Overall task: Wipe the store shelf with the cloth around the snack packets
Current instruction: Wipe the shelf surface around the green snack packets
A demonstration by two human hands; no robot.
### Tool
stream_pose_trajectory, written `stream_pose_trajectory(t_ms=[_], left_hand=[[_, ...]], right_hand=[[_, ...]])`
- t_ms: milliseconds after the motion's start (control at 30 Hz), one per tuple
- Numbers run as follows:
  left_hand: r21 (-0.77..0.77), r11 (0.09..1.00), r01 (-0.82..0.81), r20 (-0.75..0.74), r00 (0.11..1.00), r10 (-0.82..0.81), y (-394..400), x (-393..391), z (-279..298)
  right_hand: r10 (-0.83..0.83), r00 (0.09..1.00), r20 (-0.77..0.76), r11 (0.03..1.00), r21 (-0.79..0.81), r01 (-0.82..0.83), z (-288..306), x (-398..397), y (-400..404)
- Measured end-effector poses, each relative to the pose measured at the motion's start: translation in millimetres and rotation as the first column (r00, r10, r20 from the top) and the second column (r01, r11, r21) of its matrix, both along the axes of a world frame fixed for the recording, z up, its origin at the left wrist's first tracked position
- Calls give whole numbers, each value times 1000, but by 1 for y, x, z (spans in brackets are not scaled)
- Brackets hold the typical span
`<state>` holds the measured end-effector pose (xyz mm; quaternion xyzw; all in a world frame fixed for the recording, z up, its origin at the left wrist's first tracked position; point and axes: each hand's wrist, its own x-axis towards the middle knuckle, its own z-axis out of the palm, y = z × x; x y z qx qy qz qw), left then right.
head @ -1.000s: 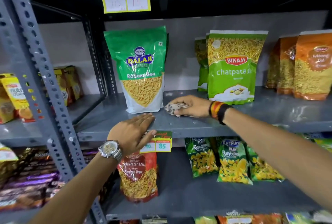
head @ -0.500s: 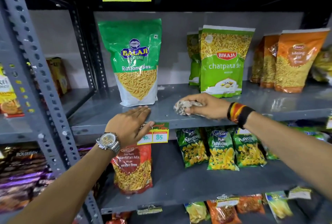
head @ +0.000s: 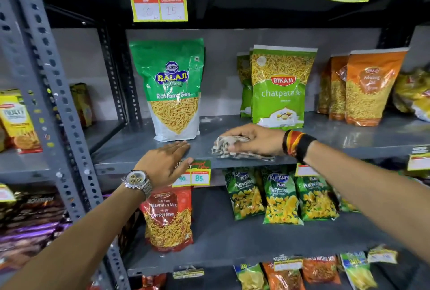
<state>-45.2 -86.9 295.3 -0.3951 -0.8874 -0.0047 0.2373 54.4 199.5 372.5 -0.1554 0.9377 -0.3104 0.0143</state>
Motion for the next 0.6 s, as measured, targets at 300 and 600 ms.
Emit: stream_pose_trajectory(t_ms=[300, 600], left_hand=[[-70, 997, 45, 30, 999, -43, 98, 23, 16], [-99, 994, -52, 96, 993, 62, 149, 16, 11]], right_hand=[[-277, 933, -230, 960, -100, 260, 22, -14, 121], [-155, 964, -217, 983, 62, 172, -23, -62, 142]])
